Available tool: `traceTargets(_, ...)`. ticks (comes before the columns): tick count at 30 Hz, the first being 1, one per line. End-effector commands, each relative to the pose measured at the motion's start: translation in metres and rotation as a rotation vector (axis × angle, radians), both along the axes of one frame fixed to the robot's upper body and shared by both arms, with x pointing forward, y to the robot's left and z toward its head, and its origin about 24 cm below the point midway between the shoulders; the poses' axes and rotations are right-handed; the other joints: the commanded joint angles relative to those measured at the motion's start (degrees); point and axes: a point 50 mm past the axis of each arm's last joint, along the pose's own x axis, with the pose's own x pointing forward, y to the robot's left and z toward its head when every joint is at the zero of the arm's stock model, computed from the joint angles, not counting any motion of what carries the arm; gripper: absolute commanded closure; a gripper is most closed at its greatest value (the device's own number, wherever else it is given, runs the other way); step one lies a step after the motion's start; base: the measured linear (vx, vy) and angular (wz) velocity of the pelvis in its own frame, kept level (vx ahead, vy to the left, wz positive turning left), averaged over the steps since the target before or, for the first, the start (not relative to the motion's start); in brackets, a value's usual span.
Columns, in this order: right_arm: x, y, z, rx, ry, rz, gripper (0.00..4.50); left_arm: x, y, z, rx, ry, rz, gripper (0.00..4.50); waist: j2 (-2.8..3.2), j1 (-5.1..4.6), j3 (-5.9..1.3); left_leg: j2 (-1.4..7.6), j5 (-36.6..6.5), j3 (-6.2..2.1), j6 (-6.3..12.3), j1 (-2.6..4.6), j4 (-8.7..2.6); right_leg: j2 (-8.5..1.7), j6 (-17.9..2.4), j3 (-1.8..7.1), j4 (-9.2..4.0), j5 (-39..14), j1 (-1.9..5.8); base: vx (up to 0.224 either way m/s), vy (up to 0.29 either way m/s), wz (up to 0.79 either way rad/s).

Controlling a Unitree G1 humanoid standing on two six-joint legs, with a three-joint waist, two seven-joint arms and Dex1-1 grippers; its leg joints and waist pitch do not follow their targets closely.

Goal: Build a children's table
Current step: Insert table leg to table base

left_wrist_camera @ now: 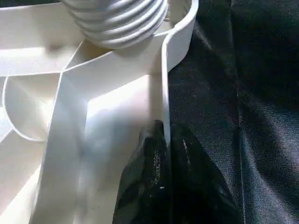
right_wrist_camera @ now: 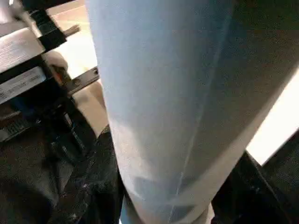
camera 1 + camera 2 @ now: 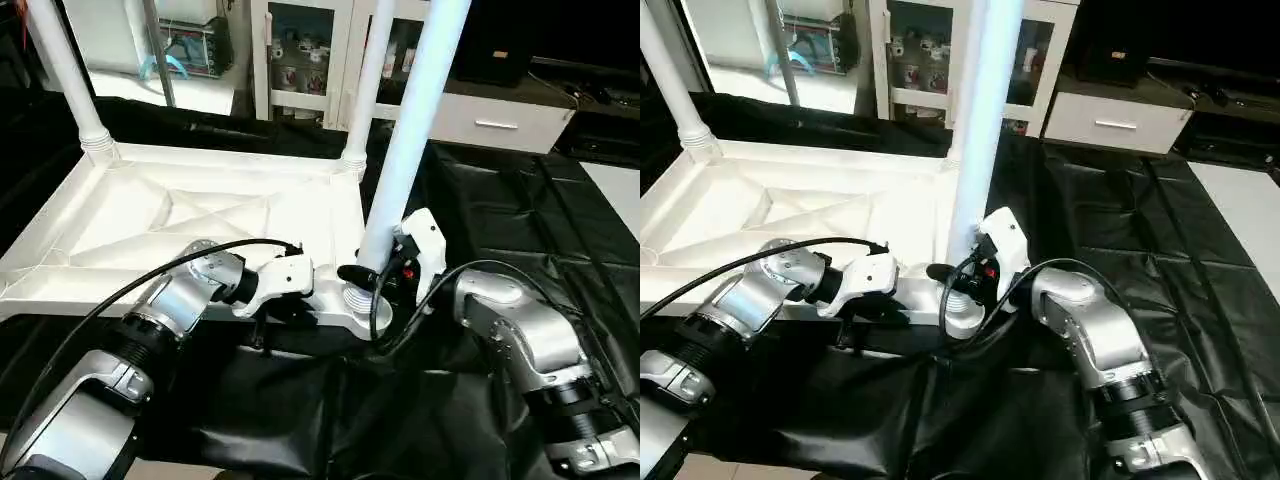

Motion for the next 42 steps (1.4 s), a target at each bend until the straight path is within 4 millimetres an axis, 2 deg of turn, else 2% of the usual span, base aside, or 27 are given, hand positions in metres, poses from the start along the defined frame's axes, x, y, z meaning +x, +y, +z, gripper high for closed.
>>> traceTargets(1, -0.006, -0.01, -0.013, -0.048, 0.075, -0.007, 2.62, -0.004, -0.007, -0.004, -0.025, 0.01, -0.019, 4.5, 0.01, -0.25, -3.3, 3.54, -14.8, -1.78, -1.74, 1.28, -4.8, -4.57, -10.5, 2.76, -4.7, -14.9, 1.78, 0.0, 0.0, 0.0)
traceTargets(7, -0.007, -0.015, 0.003, 0.0, 0.043, -0.009, 2.62, -0.002, -0.005, -0.003, -0.02, 0.0, -0.007, 4.5, 0.04, -0.31, -3.09, 3.55, -15.8, -1.87, -1.61, 1.33, -4.88, -4.69, -10.2, 2.78, -5.11, -17.8, 1.63, 0.0, 0.0, 0.0)
traceTargets(8, -0.007, -0.014, 0.002, 0.001, 0.045, -0.009, 2.62, -0.001, -0.005, -0.003, -0.019, -0.001, -0.006, 4.5, 0.44, -0.26, -3.07, 3.57, -16.0, -1.93, -1.74, 1.33, -4.92, -4.7, -10.1, 2.8, -5.12, -17.9, 1.57, 0.0, 0.0, 0.0)
traceTargets(10, -0.007, -0.013, 0.001, 0.0, 0.048, -0.009, 2.62, -0.001, -0.005, -0.003, -0.019, 0.0, -0.006, 4.5, 0.21, -0.41, -3.1, 3.57, -16.5, -1.91, -1.94, 1.37, -4.95, -4.62, -10.1, 2.74, -5.17, -17.9, 1.53, 0.0, 0.0, 0.0)
traceTargets(22, -0.005, -0.002, -0.011, -0.022, 0.052, -0.014, 2.62, -0.001, -0.007, -0.002, -0.017, -0.002, -0.01, 4.5, 0.18, -0.77, -2.71, 3.66, -19.4, -2.16, -2.68, 1.4, -5.3, -4.82, -9.3, 2.81, -5.69, -22.0, 1.14, 0.0, 0.0, 0.0)
traceTargets(27, -0.001, -0.004, -0.01, -0.011, 0.047, -0.038, 2.62, -0.001, -0.006, -0.002, -0.015, 0.0, -0.008, 4.5, 0.27, -1.24, -2.59, 3.7, -20.8, -2.35, -2.92, 1.42, -5.39, -4.91, -8.9, 2.79, -5.94, -24.3, 0.99, 0.0, 0.0, 0.0)
traceTargets(32, -0.003, -0.008, -0.013, 0.026, 0.07, -0.058, 2.62, 0.0, -0.005, -0.002, -0.015, 0.001, -0.006, 4.5, 0.43, -1.28, -2.67, 3.73, -20.6, -2.26, -2.89, 1.44, -5.57, -4.82, -9.5, 2.8, -5.85, -21.9, 1.02, 0.0, 0.0, 0.0)
traceTargets(38, -0.009, -0.016, -0.025, 0.064, 0.111, -0.11, 2.62, 0.002, -0.005, 0.0, -0.023, -0.002, 0.007, 4.5, 0.51, -1.21, -2.65, 3.79, -20.7, -2.26, -2.7, 1.48, -5.74, -4.86, -9.7, 2.78, -6.02, -21.6, 1.1, 0.0, 0.0, 0.0)
traceTargets(42, -0.014, -0.02, -0.032, 0.102, 0.108, -0.152, 2.62, 0.003, -0.004, 0.001, -0.025, -0.007, 0.014, 4.5, 0.61, -1.11, -2.5, 3.79, -21.6, -2.2, -2.72, 1.62, -5.77, -4.96, -9.5, 2.87, -6.32, -22.5, 0.88, 0.0, 0.0, 0.0)
